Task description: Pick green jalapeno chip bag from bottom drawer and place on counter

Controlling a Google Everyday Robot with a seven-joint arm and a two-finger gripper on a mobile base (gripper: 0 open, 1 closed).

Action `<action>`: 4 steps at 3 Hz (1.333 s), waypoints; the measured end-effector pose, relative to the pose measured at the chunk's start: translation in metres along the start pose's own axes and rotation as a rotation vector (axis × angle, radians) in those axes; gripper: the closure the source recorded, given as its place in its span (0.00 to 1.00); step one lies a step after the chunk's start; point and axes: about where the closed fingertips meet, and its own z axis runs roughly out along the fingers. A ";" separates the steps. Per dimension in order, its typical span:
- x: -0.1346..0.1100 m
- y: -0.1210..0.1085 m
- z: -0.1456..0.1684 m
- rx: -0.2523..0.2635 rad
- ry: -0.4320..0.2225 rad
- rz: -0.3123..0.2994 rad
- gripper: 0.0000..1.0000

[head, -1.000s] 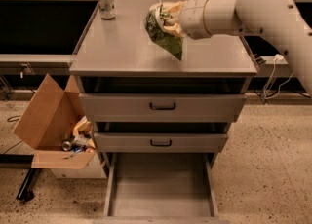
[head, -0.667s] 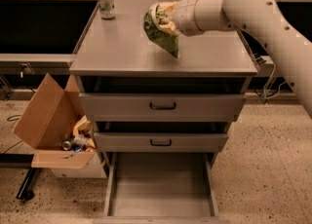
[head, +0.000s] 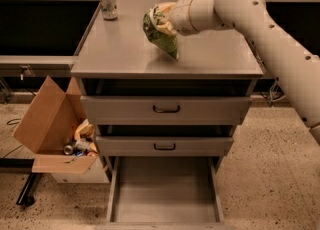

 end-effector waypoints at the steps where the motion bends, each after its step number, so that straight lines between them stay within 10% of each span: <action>1: 0.002 -0.007 0.007 0.015 -0.008 0.013 1.00; 4: 0.030 -0.046 0.055 0.025 -0.039 0.077 0.37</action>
Offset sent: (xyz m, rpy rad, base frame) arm 0.0766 -0.0037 -0.0059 0.0824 0.0018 -0.0476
